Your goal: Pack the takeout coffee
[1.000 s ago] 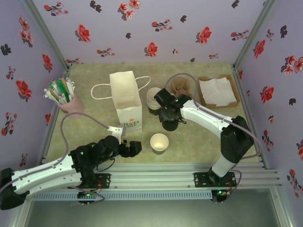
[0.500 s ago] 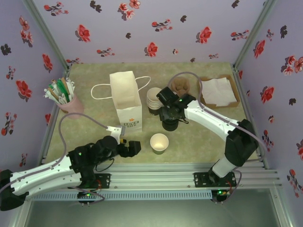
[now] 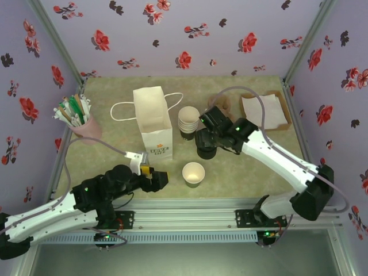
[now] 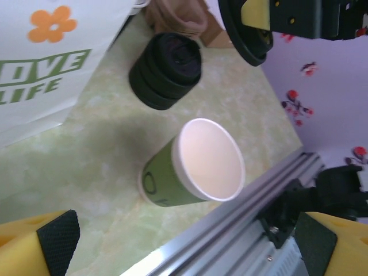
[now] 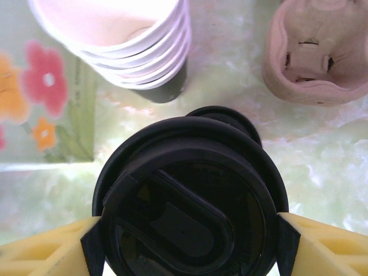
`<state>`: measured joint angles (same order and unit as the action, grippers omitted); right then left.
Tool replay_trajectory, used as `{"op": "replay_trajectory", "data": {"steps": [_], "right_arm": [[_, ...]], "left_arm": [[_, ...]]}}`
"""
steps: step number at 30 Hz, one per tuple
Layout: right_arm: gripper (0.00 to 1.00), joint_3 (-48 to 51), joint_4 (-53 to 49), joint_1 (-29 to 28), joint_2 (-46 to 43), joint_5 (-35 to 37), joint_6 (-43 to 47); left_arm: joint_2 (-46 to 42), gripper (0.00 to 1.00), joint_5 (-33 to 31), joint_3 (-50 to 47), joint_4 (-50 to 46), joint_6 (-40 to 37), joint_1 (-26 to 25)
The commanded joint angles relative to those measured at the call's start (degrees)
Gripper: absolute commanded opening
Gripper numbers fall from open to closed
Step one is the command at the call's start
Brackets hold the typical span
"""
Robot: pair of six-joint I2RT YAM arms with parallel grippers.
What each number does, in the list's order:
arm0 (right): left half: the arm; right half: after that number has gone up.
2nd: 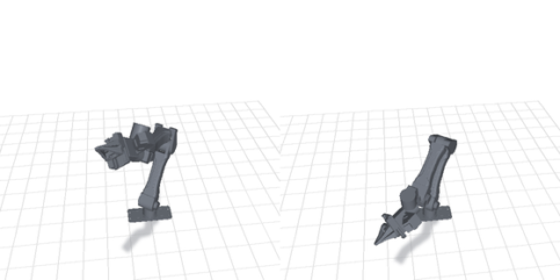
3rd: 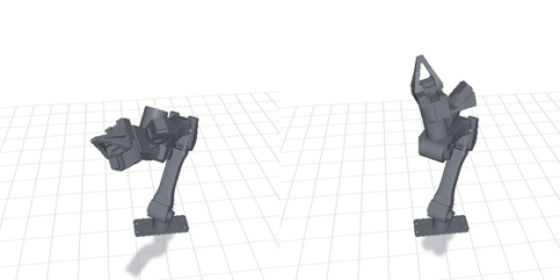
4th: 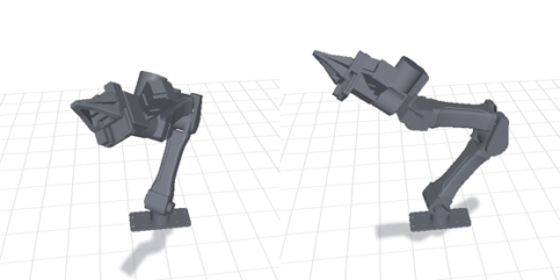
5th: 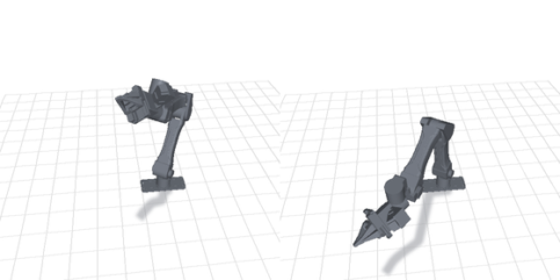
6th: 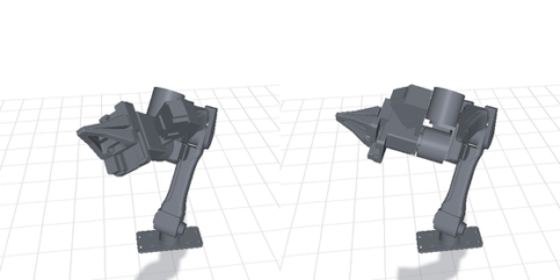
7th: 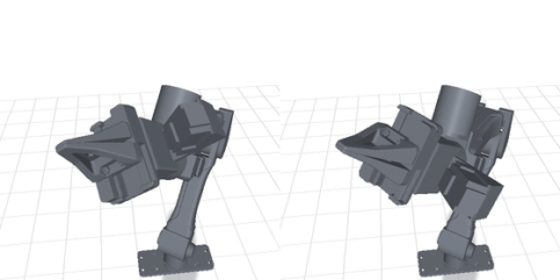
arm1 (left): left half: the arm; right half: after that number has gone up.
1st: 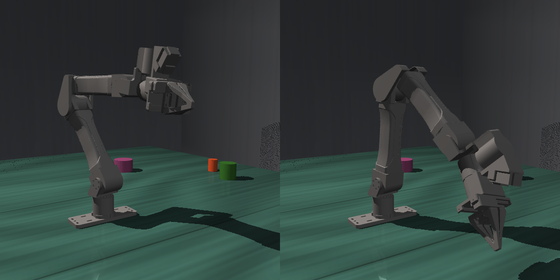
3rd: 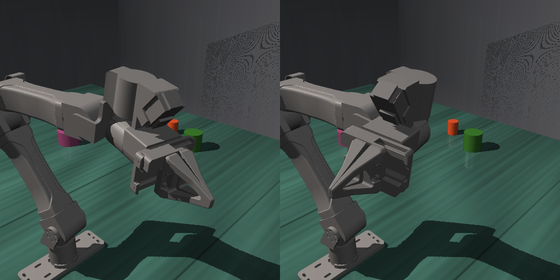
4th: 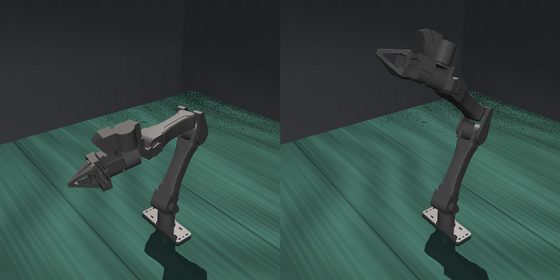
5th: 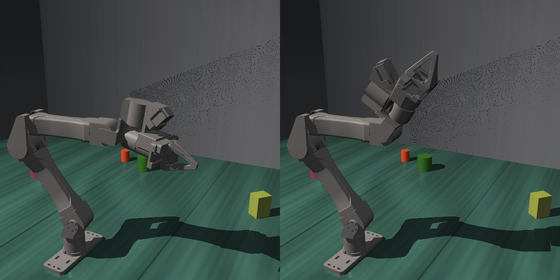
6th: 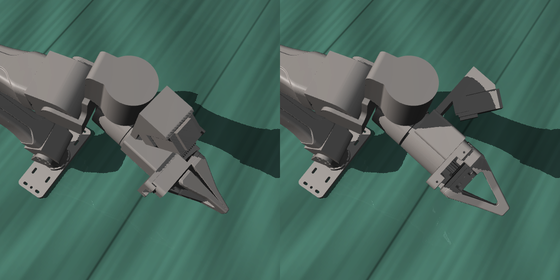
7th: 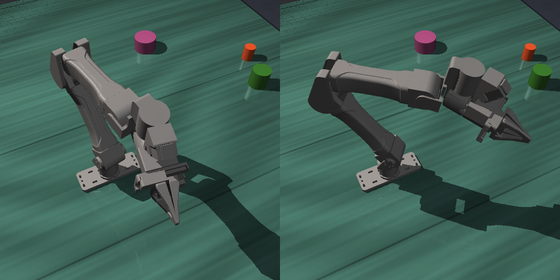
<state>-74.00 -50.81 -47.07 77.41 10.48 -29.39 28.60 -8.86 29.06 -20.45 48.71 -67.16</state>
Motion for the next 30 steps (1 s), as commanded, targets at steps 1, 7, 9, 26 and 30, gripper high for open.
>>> {"op": "replay_trajectory", "data": {"steps": [1, 7, 9, 26, 30], "right_arm": [[0.74, 1.33, -3.85, -3.2, -2.97, 0.11, -1.79], [0.74, 6.46, -2.46, -7.36, -8.81, -5.34, -4.28], [0.74, 8.18, -2.37, -8.8, -10.28, -6.13, -5.41], [0.74, 9.74, -3.14, -18.62, -5.69, -2.76, -9.9], [0.74, 9.23, -2.81, -19.16, -3.7, -2.9, -10.07]], "left_arm": [[-1.29, 0.99, 5.75, 2.05, -1.19, -1.76, -0.41], [-4.06, 0.99, 9.2, 2.49, -2.93, -1.51, -0.44], [-3.72, 0.99, 9.01, 3.3, -4.52, -3.7, -0.43], [6.33, 0.99, 5.12, 1.94, 5.68, -20.83, -0.43], [6.1, 0.99, 3.3, 0.51, 6.45, -21.59, -0.43]]}}
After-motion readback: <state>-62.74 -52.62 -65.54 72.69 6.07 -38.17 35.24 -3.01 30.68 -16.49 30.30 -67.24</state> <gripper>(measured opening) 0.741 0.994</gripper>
